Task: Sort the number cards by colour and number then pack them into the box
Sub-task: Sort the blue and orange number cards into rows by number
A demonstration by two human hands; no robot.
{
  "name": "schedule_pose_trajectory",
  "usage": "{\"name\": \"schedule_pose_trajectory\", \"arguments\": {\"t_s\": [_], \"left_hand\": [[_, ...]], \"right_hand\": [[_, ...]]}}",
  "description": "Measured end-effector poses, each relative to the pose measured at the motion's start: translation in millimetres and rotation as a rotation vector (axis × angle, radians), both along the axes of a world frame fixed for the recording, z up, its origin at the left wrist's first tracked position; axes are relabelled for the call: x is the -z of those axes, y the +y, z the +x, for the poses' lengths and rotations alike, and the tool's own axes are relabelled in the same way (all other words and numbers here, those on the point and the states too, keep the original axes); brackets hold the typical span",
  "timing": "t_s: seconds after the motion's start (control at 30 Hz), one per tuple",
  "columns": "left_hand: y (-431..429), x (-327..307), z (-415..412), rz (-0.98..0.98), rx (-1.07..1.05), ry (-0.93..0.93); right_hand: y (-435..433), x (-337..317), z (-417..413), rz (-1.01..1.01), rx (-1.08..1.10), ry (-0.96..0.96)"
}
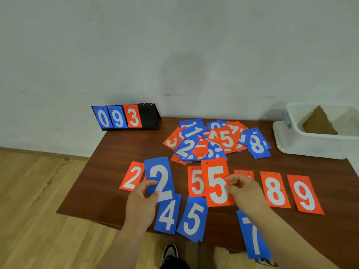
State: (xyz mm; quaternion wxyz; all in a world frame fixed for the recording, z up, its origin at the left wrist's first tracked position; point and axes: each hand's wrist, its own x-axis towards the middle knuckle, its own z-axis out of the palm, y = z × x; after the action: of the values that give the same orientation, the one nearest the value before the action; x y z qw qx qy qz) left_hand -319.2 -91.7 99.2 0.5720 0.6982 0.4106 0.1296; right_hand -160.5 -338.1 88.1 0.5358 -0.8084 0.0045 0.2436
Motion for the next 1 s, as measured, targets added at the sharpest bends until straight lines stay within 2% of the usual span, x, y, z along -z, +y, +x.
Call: {"name": "schedule_pose_trajectory", "arguments": {"t_s": [0.13,0.37,0.47,0.6,0.7,0.77,0.83,0.9,1.0], "left_hand": [[24,16,-10,-0.036,0.013,0.049],[90,37,-18,0.03,0.114,0.18],[115,48,-17,0.04,0.191,0.222],[142,60,-10,0.055,0.267,0.245],[158,66,-5,0.049,0.292,0.258],[167,67,-4,0.042,0.303,0.26],[179,69,-5,0.035,0.286,0.257],[194,72,-10,0.022,0.251,0.254],[217,80,-25,-0.021,0.229,0.254]], "right_hand": [[37,23,5,-0.047,-0.006,0.004],[107,76,28,-0.245,0.037,0.012],[125,99,28,-0.388,-0.023,-0.033],[132,124,24,-0.744,-0.195,-0.191],[139,121,20,-0.862,-0.226,-0.228],[149,112,13,-0.853,-0.222,-0.249],[167,101,0,-0.731,-0.213,-0.259],[191,94,-18,-0.602,-0.294,-0.281],[230,89,-41,-0.536,-0.437,-0.309]]}}
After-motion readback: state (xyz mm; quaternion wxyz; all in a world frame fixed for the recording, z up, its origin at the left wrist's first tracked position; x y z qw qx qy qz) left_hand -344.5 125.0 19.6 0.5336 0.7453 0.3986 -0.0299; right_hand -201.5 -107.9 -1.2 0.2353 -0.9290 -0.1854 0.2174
